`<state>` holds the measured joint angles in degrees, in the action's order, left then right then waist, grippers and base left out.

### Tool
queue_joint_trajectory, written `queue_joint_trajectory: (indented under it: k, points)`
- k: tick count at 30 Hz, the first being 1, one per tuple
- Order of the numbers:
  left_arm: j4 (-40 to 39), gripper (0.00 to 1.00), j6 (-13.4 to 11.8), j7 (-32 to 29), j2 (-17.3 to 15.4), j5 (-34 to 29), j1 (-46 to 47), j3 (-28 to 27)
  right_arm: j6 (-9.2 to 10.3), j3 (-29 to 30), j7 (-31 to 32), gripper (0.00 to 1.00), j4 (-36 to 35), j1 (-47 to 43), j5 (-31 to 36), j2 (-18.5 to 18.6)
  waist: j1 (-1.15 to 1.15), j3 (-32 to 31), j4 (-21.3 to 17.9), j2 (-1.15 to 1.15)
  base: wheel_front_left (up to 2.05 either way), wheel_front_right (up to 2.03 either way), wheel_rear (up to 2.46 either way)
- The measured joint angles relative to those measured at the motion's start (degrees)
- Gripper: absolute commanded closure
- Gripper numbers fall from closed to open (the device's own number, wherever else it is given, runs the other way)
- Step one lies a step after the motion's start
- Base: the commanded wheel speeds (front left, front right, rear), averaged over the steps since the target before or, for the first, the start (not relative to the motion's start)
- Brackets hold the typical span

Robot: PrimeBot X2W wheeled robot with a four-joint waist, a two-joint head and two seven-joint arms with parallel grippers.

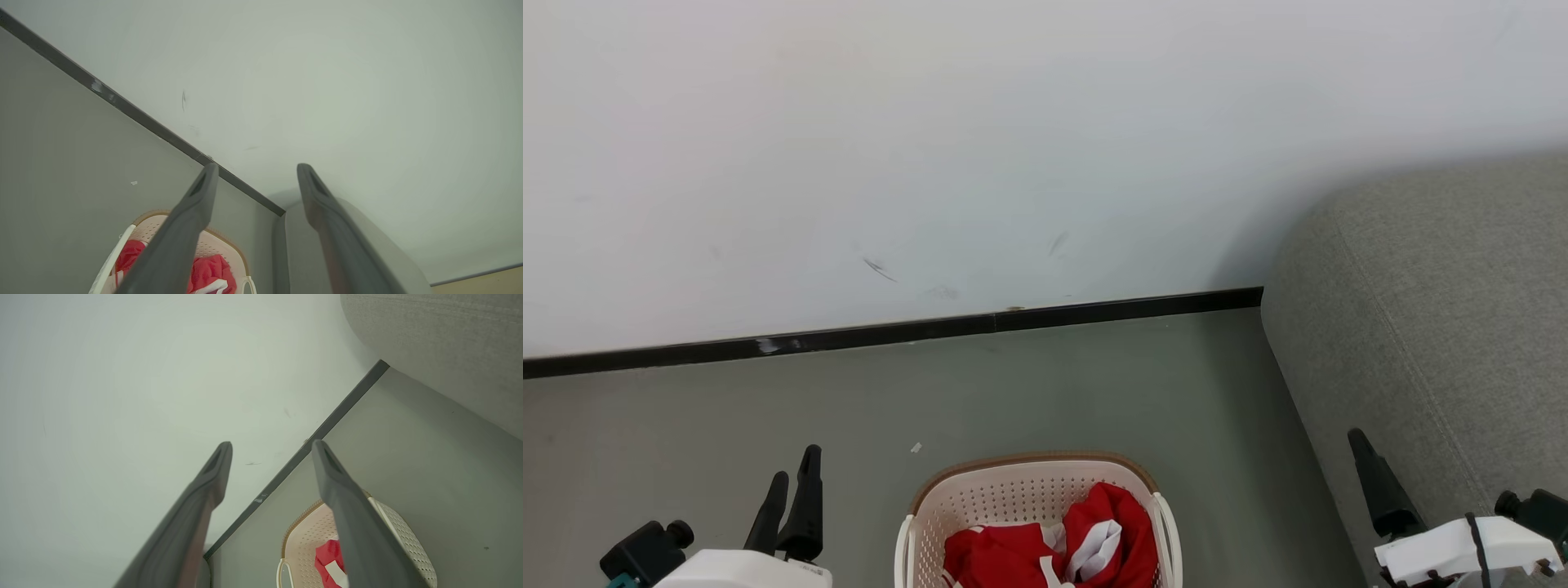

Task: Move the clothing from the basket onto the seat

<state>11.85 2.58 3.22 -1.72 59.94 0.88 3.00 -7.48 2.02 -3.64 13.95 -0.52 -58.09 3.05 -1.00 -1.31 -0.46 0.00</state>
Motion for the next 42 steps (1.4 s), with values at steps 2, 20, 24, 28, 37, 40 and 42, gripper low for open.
queue_joint_trajectory:
  k: [2,20,24,28,37,40,42]
  points:
    - [-0.3,0.00,-0.5,0.5,-0.1,-2.3,0.0,0.4,0.00,-0.4,-0.3,0.00,-0.2,0.0,2.1,0.0,0.03,0.0,0.0,0.00,0.00,0.00,0.00]
    - [-1.6,0.00,-4.7,4.0,-0.6,-20.3,0.0,3.6,0.00,-1.8,-3.5,0.00,-1.0,0.0,20.7,-0.2,0.82,0.5,-0.5,0.00,0.00,0.00,0.00]
    - [-1.7,0.00,-5.8,4.6,-0.6,-23.9,0.0,4.1,0.00,-2.0,-4.6,0.00,-1.1,0.0,24.6,-0.3,0.89,0.7,-0.6,0.00,0.00,0.00,0.00]
    - [-1.7,0.00,-6.5,5.6,-0.7,-27.2,0.0,4.6,0.00,-2.1,-5.3,0.00,-1.3,0.0,28.3,-0.4,0.92,0.9,-0.7,0.00,0.00,0.00,0.00]
    - [-1.8,0.00,-8.8,7.7,-0.8,-35.1,-0.1,5.6,0.00,-2.1,-7.0,0.00,-2.1,0.0,37.3,-0.5,0.95,1.1,-1.0,0.00,0.00,0.00,0.00]
    - [-1.8,0.00,-9.3,8.3,-0.8,-37.3,0.0,5.9,0.00,-2.1,-7.7,0.00,-2.2,0.0,40.0,-0.6,0.96,1.2,-1.0,0.00,0.00,0.00,0.00]
    - [-1.8,0.00,-9.7,8.6,-0.8,-38.9,0.0,6.1,-0.01,-2.2,-8.2,0.00,-2.3,0.0,41.5,-0.6,0.96,1.2,-1.0,0.00,0.00,0.00,0.00]
